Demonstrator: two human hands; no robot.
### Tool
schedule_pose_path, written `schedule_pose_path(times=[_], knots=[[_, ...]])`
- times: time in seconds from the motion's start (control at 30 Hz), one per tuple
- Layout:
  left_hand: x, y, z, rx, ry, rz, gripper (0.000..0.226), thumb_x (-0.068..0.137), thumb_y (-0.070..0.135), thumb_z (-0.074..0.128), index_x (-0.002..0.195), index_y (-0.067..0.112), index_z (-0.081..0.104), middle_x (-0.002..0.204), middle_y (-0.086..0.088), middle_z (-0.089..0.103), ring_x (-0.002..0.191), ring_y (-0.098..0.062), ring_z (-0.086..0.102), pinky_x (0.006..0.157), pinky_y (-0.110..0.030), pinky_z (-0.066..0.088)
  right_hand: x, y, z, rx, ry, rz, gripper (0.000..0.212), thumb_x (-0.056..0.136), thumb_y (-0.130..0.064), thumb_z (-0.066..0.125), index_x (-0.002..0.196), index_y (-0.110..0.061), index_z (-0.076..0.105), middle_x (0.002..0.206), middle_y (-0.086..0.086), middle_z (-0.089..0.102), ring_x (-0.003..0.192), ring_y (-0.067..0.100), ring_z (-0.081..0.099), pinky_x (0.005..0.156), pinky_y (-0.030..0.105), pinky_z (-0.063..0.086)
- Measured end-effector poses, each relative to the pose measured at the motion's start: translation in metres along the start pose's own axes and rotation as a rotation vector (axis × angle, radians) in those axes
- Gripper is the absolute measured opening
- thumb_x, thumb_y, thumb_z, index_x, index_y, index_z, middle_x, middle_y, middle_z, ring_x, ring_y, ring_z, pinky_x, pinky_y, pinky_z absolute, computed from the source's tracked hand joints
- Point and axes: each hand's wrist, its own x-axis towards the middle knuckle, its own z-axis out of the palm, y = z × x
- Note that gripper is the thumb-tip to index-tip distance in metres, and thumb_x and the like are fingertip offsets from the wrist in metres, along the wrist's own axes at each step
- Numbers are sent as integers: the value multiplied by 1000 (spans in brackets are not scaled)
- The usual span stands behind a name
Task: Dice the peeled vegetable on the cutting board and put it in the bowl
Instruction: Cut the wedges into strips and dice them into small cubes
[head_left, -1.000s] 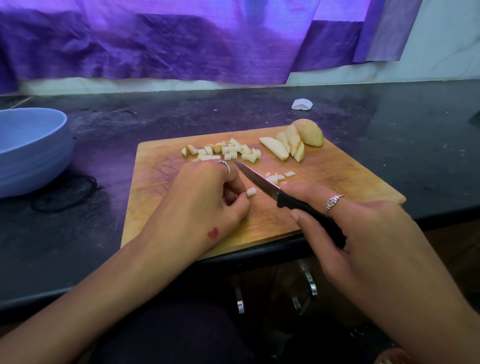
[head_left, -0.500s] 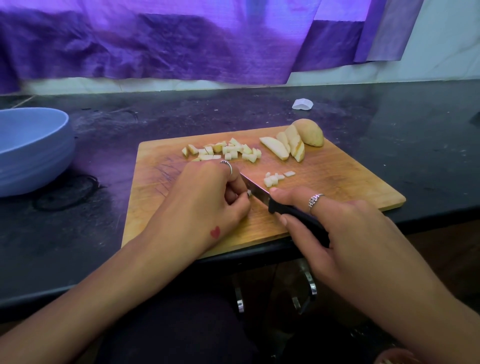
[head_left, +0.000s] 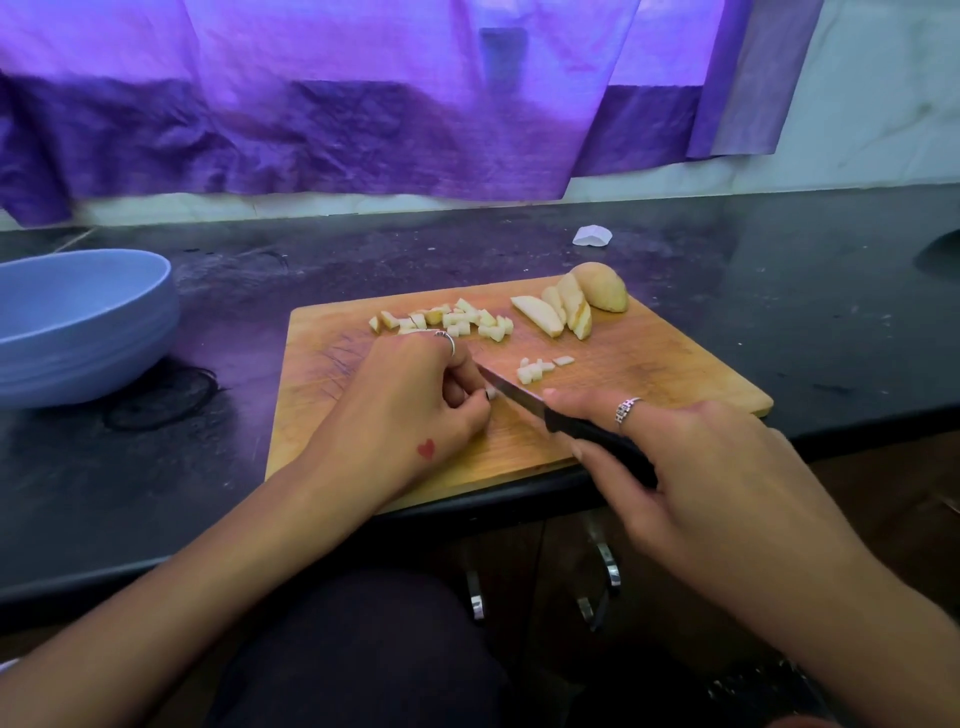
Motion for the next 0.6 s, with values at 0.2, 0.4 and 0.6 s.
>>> schedule_pose_path(times=[0.2,0.4,0.6], knots=[[14,-10,-2,270,106,49,11,86,28,59,79,20,63,80,7,57,79,-13,54,68,-33,49,-2,8,-12,5,87,209,29,86,-42,50,112,-38,63,54,-13,38,57,21,44,55,33,43],[19,-20,-11,331,201,-11,8,89,27,59,85,21,62,90,8,55,88,-15,52,57,-32,43,-4,2,-14,-45,26,290,34,94,-43,42,127,-45,49,80,-7,51,80,21,54,62,31,40],[0,-38,-21,181,260,-126,12,90,35,55,93,27,63,91,11,56,88,-15,54,67,-36,48,22,-20,8,120,22,87,14,96,-42,44,99,-31,50,73,-12,46,78,16,50,58,27,31]])
